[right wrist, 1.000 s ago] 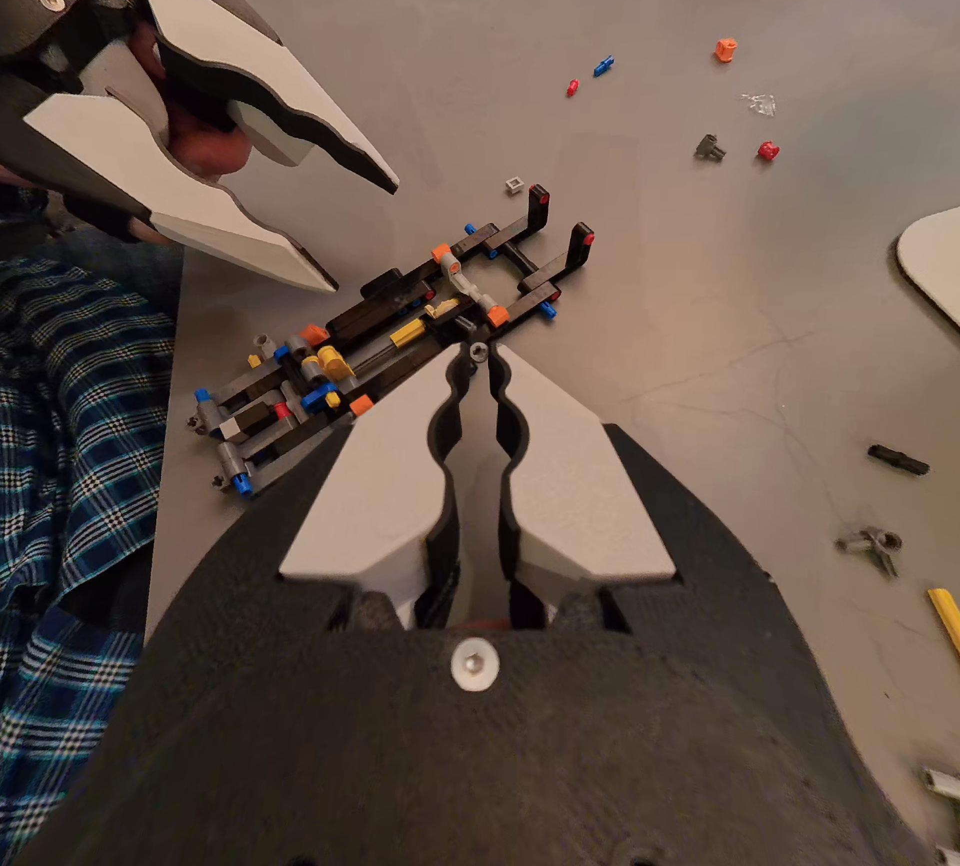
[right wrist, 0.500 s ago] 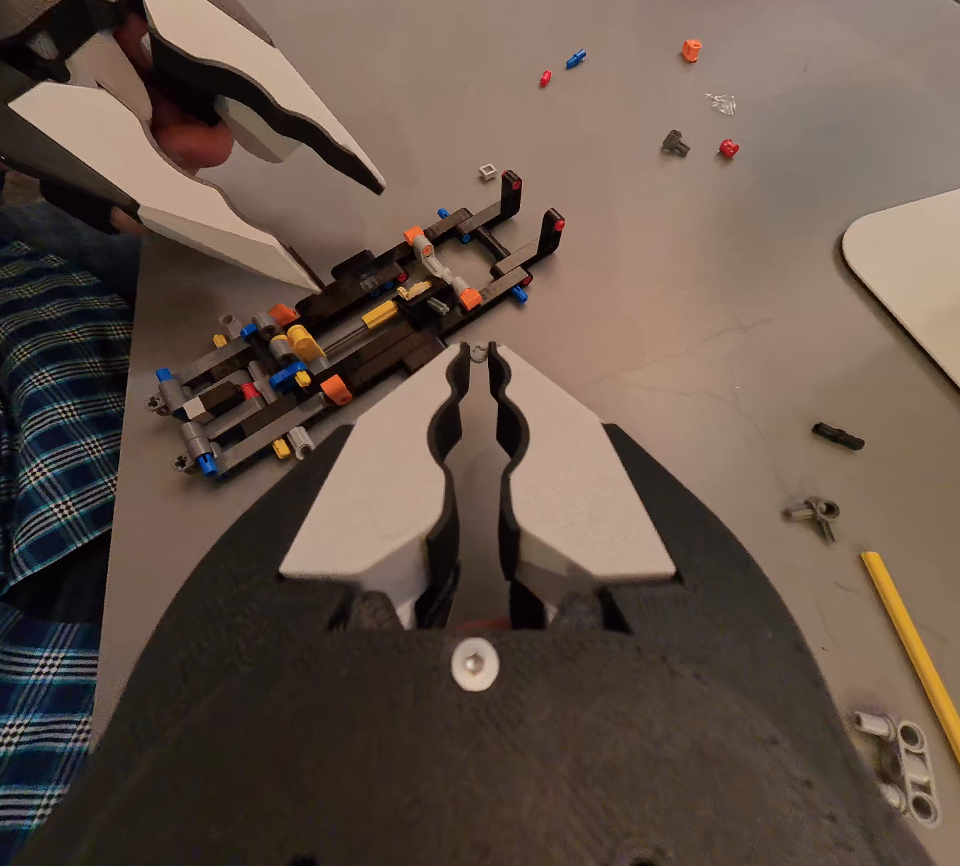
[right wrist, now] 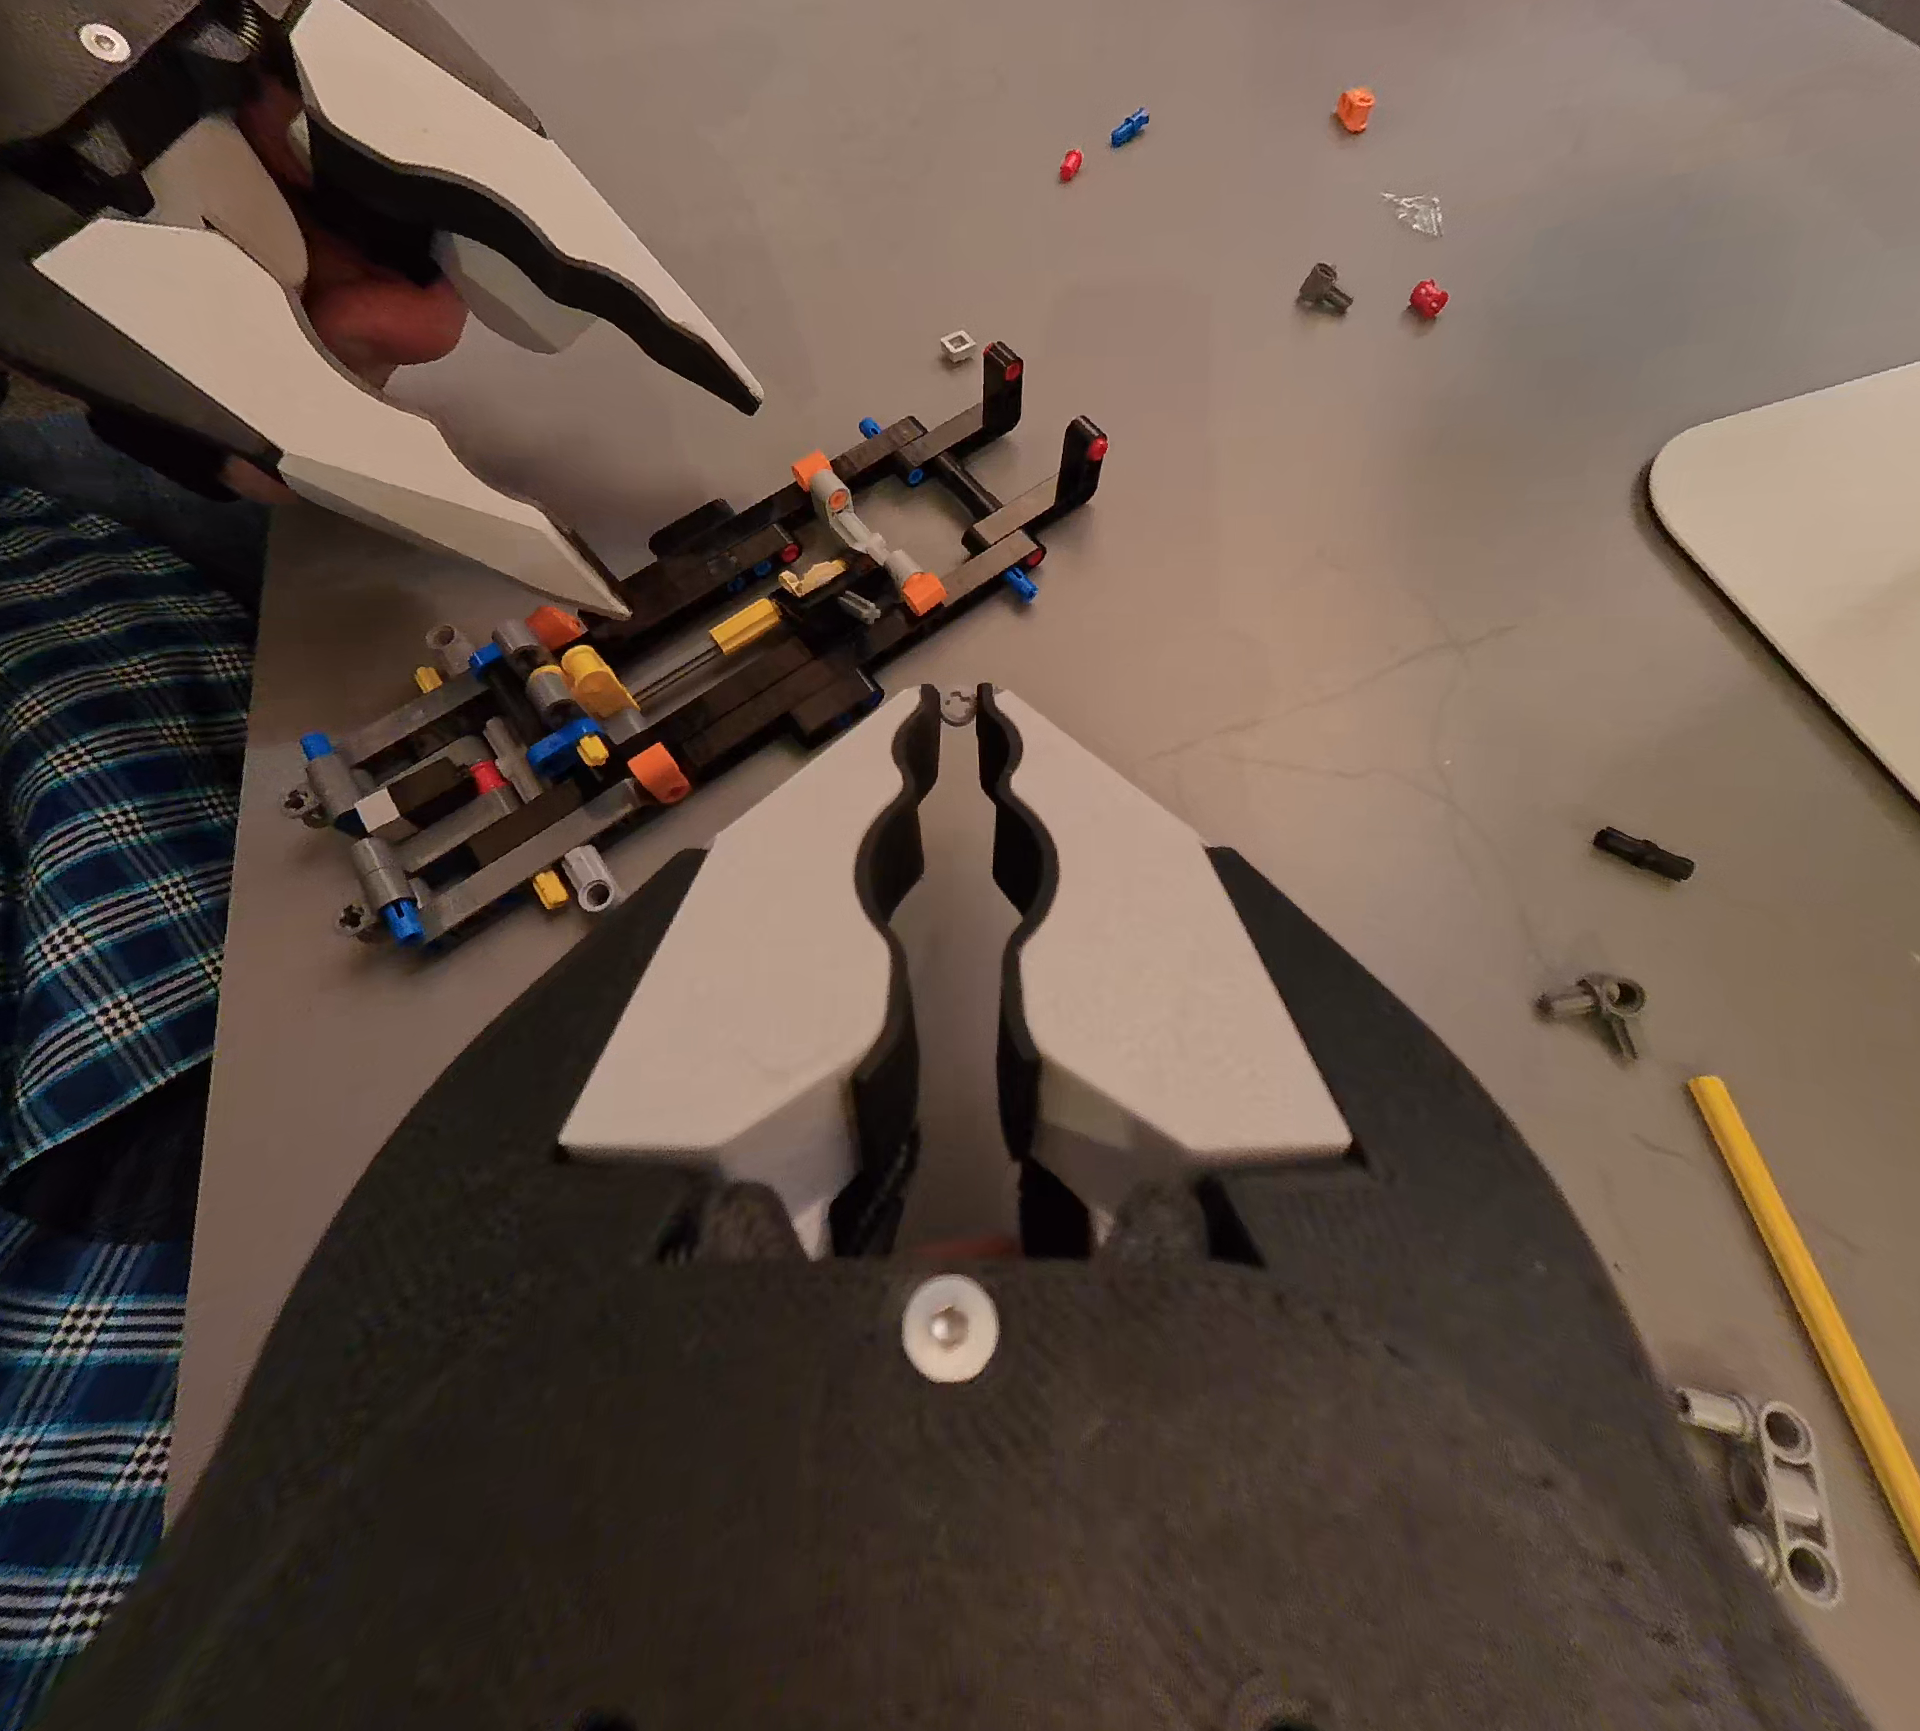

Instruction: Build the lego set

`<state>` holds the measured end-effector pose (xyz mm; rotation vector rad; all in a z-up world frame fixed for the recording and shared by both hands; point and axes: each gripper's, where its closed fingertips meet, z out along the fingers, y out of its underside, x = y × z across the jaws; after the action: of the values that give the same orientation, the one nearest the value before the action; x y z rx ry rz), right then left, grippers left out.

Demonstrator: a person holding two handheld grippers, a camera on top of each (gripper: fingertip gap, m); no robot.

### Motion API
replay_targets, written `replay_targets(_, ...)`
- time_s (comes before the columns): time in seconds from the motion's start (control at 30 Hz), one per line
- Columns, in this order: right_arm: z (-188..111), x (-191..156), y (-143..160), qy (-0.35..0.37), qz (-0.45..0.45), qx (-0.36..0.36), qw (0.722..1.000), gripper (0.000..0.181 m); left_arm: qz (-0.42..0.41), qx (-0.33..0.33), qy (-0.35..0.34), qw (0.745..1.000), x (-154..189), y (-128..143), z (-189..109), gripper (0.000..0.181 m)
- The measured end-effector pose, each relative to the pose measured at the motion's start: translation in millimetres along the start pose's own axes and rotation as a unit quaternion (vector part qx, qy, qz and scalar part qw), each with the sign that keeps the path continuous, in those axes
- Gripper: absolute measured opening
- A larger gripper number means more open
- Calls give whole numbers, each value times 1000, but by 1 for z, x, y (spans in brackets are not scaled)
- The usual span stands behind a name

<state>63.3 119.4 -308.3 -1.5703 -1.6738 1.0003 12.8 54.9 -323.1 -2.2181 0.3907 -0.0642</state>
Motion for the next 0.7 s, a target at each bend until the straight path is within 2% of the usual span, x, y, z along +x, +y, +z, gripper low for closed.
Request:
replay_targets(0.03, 0, 0, 0, 0, 0, 0, 1000, 4, 0, 0, 0, 1000, 0, 0, 0, 60)
replay_targets(0.7, -2, 2, 2, 5, -5, -3, 1000, 4, 8, 1, -6, 1000, 0, -1, -1, 60)
